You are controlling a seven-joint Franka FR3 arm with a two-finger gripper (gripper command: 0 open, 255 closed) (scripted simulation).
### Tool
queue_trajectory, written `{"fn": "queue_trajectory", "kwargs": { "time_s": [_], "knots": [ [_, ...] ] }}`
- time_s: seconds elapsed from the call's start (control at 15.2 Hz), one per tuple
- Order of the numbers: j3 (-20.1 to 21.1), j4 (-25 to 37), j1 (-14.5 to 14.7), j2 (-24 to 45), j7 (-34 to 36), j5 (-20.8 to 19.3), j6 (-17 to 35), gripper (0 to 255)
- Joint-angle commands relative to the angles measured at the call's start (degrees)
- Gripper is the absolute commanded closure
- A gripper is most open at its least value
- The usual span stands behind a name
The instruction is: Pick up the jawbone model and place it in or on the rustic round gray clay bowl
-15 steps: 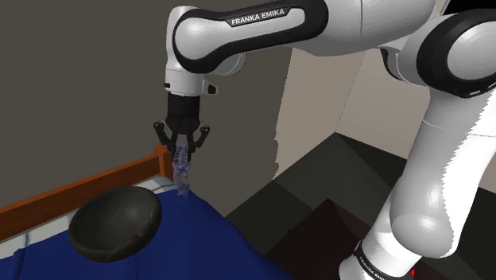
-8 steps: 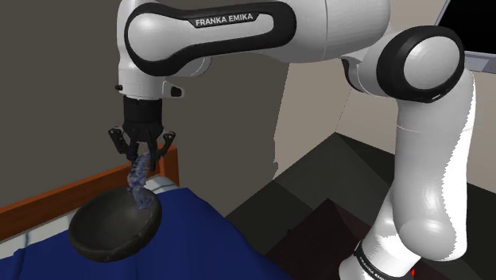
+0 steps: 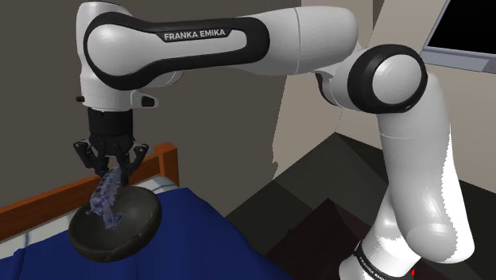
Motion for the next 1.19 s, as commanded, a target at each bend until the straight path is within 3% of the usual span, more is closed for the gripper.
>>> {"fn": "queue_trajectory", "kwargs": {
  "time_s": [0.0, 0.46, 0.99, 1.06, 1.12],
  "knots": [
    [-0.07, -1.36, -0.09, 0.16, -0.12, -0.05, 1.53, 255],
    [-0.38, -5.60, -0.29, 1.16, -0.61, -0.34, 6.62, 255],
    [-0.38, -5.60, -0.29, 1.16, -0.61, -0.34, 6.62, 255],
    [-0.38, -5.57, -0.28, 1.18, -0.60, -0.35, 6.61, 0],
    [-0.38, -5.56, -0.27, 1.18, -0.60, -0.35, 6.61, 0]
  ]
}}
